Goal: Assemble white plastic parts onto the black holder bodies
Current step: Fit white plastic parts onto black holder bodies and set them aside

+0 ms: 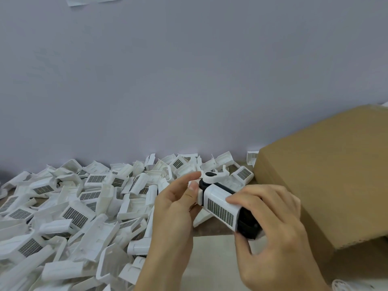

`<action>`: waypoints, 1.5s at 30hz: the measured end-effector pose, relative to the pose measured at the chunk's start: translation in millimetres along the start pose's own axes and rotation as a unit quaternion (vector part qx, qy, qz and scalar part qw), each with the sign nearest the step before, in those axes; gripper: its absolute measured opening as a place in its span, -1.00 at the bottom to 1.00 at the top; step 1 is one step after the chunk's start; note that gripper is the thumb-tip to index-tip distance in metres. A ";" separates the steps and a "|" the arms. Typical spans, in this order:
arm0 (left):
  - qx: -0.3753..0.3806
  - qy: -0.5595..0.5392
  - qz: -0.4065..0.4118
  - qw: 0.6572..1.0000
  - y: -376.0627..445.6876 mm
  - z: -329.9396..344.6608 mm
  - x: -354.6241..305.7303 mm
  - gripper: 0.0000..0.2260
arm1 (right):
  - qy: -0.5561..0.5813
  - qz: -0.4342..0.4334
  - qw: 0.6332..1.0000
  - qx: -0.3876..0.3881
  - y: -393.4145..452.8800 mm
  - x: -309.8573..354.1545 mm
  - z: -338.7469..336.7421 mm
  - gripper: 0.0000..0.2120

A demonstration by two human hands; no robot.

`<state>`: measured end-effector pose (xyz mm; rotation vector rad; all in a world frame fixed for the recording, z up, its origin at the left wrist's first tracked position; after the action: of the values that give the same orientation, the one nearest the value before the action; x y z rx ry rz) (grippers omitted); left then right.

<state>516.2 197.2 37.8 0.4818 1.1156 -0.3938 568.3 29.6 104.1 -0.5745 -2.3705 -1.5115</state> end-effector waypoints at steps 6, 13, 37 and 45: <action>0.008 -0.034 0.024 0.999 1.0 0.7 -4.1 -0.87 | 0.039 0.031 0.999 0.004 0.0 -5.6 0.4 -0.50; 0.072 0.082 0.076 0.991 3.5 0.1 -12.4 -0.75 | 0.273 0.267 0.924 0.024 -6.2 -50.3 2.5 -0.44; 0.124 0.078 0.002 0.989 4.0 6.1 -3.9 -0.79 | 0.400 0.577 0.592 0.396 -70.7 -51.5 80.3 -0.58; 0.166 0.198 -0.043 0.965 -8.2 18.3 -4.6 -0.72 | 0.306 0.519 0.632 0.487 -75.9 -45.6 75.5 -0.85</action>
<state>523.9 180.6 47.1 0.8358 1.4691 -0.5811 572.1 61.2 -7.8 -0.7217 -1.3956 0.1754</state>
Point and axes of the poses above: each hand's wrist, its own y-axis towards the middle knuckle, its own z-axis out of the palm, x = y × z, the point moved 10 cm from there along y, towards the middle knuckle, and after that the axes turned 11 degrees about z, right-handed, at the moved point
